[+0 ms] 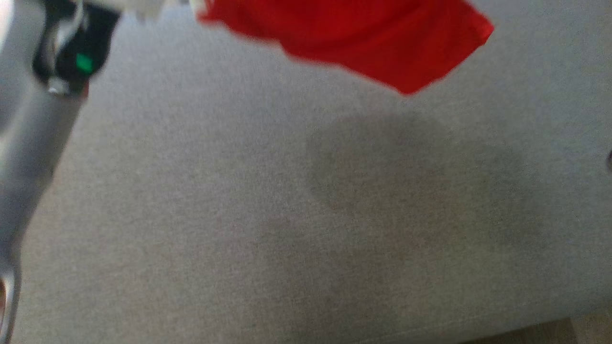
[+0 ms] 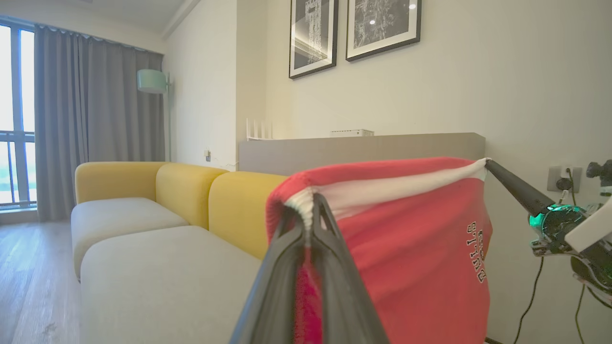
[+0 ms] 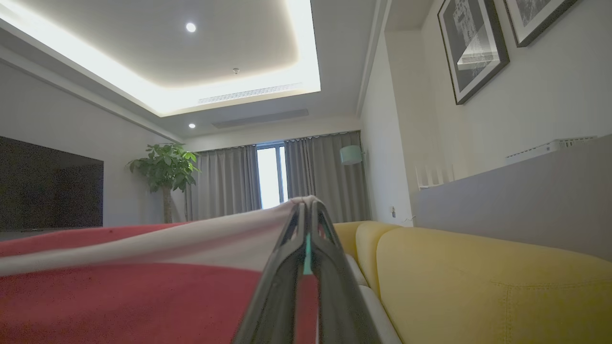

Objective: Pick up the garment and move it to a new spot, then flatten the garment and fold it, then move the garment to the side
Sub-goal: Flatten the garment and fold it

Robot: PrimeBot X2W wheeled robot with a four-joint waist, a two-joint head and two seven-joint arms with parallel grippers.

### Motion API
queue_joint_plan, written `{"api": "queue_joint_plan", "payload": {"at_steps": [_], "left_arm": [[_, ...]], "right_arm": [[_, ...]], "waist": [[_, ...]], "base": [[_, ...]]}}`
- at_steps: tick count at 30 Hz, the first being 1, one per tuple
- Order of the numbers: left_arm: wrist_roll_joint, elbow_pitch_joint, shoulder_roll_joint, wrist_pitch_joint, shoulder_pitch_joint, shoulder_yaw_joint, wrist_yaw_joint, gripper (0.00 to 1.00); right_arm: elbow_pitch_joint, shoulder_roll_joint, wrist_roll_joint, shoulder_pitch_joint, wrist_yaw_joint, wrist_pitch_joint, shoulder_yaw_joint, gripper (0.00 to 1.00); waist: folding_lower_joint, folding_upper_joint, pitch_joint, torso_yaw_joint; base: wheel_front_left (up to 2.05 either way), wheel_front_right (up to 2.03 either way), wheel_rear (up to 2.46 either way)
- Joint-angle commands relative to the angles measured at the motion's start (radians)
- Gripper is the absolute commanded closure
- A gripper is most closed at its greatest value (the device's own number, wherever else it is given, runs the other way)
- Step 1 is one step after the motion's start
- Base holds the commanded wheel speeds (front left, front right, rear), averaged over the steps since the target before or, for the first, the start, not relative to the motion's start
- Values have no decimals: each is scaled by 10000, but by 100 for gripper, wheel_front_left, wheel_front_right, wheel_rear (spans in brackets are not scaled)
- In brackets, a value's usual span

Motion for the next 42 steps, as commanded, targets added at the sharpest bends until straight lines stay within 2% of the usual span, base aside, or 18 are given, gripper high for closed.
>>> {"api": "queue_joint_plan", "payload": {"at_steps": [1,8,11,14,18,25,30,34,35,42], "left_arm": [[189,90,225,-175,-773,372,-31,100],[999,2606,-814,-2141,-2945,-101,-142,100],[914,3114,-1003,-2847,-3004,-511,-151,100],[609,3204,-923,-3161,-2489,-1112,-154,100],[260,2902,-616,-3321,-1082,-1925,-155,100],[435,1299,-128,-3344,2885,-2363,-156,100],[388,912,205,-3345,5702,-3205,-156,100],[312,754,348,-3346,7347,-3302,-113,100],[312,754,348,-3346,7347,-3302,-113,100],[19,-370,882,-3289,9299,-3521,563,100]], "right_arm": [[-92,-129,-97,-453,-7,-94,67,100],[717,-575,-609,-2254,-7,-681,-4,100],[745,-601,-638,-2199,-7,-777,19,100],[633,-635,-558,-1563,-7,-815,119,100],[338,-605,-330,-63,-7,-833,165,100],[-630,-769,129,3520,-7,-798,-27,100],[-1637,-998,499,6448,-7,-58,-539,100],[-2800,-871,549,8729,-7,768,-1101,100],[-2800,-871,549,8729,-7,768,-1101,100],[-5159,-339,335,11605,-7,2137,-2247,100]], "waist": [[-2,0,810,4],[-2,0,1738,216],[-2,0,1846,280],[-2,0,1853,365],[-2,0,1647,480],[-2,0,641,626],[-2,0,-261,653],[-2,0,-732,604],[-2,0,-732,604],[-2,0,-1224,575]], "base": [[0,0,0],[0,0,0],[0,0,0],[0,0,0],[0,0,0],[0,0,0],[0,0,0],[0,0,0],[0,0,0],[0,0,0]]}}
